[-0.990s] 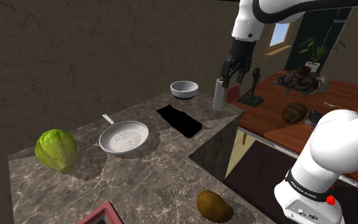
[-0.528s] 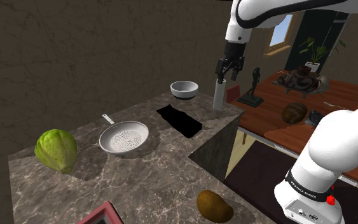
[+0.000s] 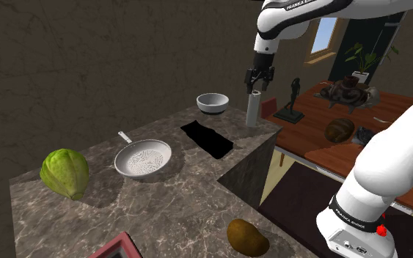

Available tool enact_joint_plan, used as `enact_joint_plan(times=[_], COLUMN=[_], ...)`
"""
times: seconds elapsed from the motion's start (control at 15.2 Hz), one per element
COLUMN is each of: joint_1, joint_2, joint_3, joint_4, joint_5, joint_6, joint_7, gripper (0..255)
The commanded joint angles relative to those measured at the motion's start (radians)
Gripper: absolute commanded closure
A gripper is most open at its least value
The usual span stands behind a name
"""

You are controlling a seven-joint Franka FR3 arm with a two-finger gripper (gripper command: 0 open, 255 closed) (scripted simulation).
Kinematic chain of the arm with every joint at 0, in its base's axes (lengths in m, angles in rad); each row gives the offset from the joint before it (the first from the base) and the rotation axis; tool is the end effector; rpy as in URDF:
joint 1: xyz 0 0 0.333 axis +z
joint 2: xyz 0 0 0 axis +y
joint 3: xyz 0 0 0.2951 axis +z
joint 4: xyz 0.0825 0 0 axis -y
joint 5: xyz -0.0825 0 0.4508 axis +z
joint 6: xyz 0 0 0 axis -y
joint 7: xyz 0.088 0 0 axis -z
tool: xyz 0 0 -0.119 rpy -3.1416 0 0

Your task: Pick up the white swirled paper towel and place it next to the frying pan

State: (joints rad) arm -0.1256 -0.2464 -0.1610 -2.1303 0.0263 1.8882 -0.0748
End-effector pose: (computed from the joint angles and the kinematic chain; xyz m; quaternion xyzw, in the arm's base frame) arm 0.5287 -0.1559 0.4587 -0.9937 0.1074 -0.0062 0.0314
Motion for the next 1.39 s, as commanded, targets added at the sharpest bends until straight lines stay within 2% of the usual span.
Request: enact_joint_plan(times=[0.0,0.53,0.99,1.06,1.32], joint_1=[-0.011,-0.069,-0.151,-0.159,-0.156], joint_2=[0.066,0.353,0.629,0.650,0.656], joint_3=[-0.022,-0.091,-0.120,-0.121,-0.118], joint_4=[0.049,0.308,0.616,0.641,0.595], joint_5=[0.005,0.058,0.126,0.131,0.134], joint_6=[0.010,0.006,-0.057,-0.064,-0.013], joint_7=[-0.025,-0.125,-0.195,-0.199,-0.201], gripper=[0,0,0,0,0])
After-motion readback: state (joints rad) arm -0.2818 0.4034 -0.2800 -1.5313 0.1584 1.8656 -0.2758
